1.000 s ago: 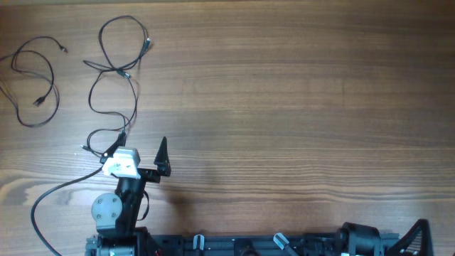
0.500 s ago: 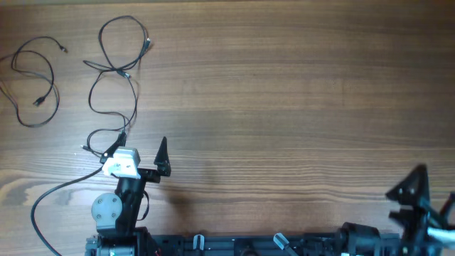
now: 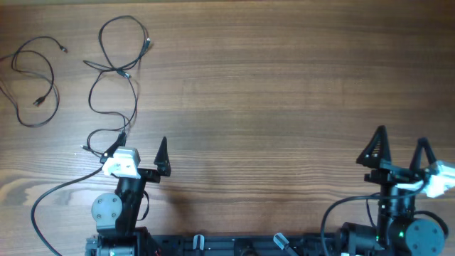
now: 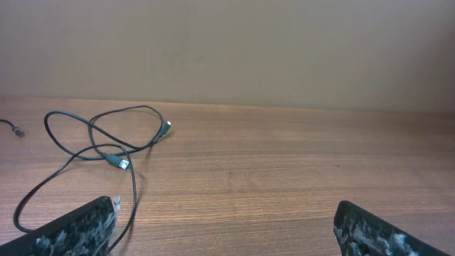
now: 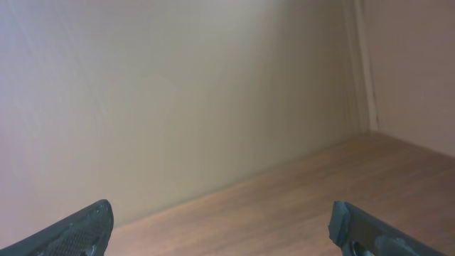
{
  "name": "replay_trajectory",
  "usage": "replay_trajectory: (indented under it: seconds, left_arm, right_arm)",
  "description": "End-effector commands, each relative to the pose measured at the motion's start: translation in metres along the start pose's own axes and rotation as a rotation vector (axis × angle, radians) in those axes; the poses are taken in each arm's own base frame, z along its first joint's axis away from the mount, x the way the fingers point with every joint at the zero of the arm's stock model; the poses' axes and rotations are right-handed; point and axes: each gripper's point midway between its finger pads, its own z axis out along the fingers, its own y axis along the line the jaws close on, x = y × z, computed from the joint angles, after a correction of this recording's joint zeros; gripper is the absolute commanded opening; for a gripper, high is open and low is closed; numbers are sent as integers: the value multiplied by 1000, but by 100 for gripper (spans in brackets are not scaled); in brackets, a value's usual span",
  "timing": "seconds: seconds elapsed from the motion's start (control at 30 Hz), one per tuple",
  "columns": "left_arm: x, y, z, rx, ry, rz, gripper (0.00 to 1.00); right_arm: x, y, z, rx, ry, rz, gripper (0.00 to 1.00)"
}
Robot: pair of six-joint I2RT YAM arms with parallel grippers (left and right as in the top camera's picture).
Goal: Untangle cables
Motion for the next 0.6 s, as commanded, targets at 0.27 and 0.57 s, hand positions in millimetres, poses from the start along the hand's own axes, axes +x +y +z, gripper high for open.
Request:
replay_trajectory:
  seconds: [0.27, 0.57]
  left_arm:
    - [3, -2, 0, 14, 2, 16, 100]
    - [3, -2, 0, 14, 2, 16, 100]
  right_arm:
    - [29, 4, 9, -70, 28, -126, 100]
    - [48, 7, 17, -125, 16, -127, 100]
